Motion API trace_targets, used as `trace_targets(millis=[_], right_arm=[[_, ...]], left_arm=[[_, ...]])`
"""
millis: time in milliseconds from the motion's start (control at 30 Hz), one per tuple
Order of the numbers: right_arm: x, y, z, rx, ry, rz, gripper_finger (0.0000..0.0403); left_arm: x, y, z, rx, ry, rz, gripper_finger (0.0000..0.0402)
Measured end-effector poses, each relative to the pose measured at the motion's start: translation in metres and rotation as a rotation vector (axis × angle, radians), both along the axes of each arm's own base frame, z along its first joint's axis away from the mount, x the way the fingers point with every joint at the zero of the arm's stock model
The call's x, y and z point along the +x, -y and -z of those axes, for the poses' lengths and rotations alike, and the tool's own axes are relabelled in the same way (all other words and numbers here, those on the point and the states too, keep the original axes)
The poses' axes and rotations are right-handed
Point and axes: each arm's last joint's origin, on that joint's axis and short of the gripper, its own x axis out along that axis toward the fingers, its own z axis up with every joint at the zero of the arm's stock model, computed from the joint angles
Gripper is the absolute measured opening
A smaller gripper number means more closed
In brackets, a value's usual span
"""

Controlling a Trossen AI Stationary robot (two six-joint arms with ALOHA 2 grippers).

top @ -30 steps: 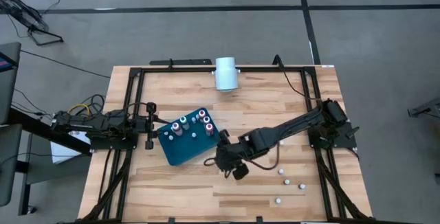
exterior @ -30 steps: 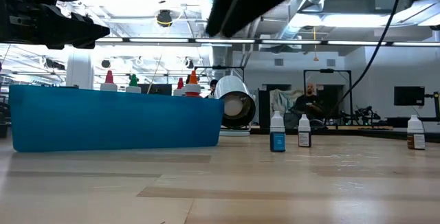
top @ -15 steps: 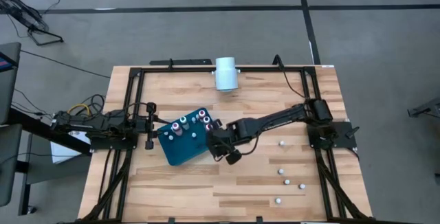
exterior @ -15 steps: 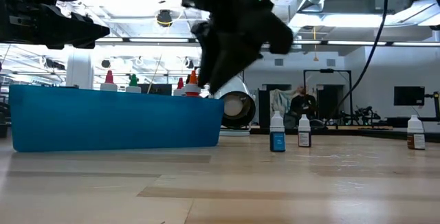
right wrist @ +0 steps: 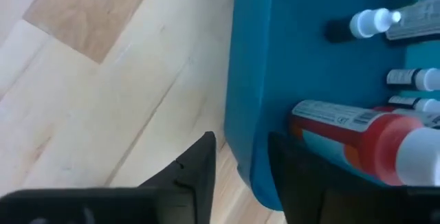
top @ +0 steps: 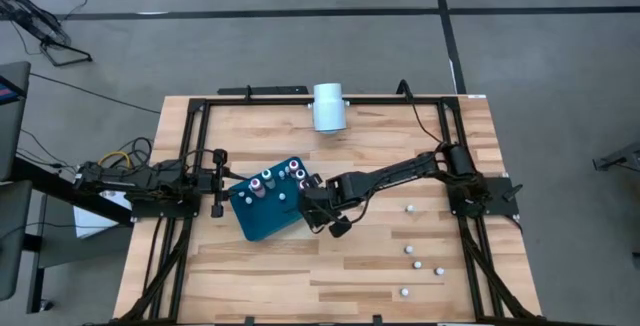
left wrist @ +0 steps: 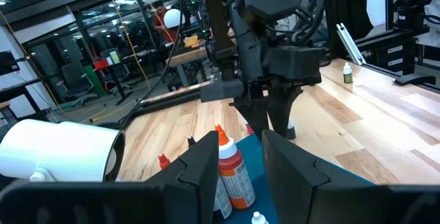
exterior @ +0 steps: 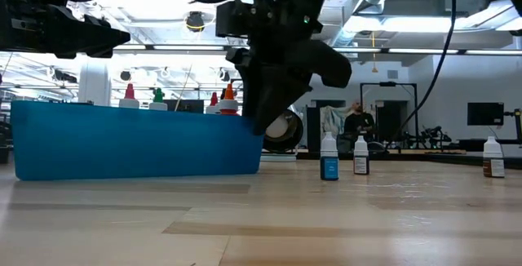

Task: Pick & Place food coloring
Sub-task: Move the blue bin to the center of the table

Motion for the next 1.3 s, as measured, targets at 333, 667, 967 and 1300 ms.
trace_targets(millis=[333, 667, 967, 1300], right_arm=[[-0.003, 0.010, 0.002, -0.016, -0.048, 0.032, 0.0047], [-0.007, 0.019, 0.001, -0.012, -0.100, 0.076, 0.0009], [-0.009, 0.022, 0.002, -0.028, -0.122, 0.085, 0.0022], [-0.017, 0.023, 0.003, -0.028, -0.199, 0.109, 0.0014]], left_arm=[[0.000, 0.000, 0.000, 0.000, 0.001, 0.001, 0.0105], [0.000, 0.000, 0.000, 0.000, 0.000, 0.000, 0.0105], [0.000, 0.000, 0.000, 0.000, 0.000, 0.001, 0.0105], [0.000, 0.000, 0.000, 0.000, 0.000, 0.001, 0.0105]])
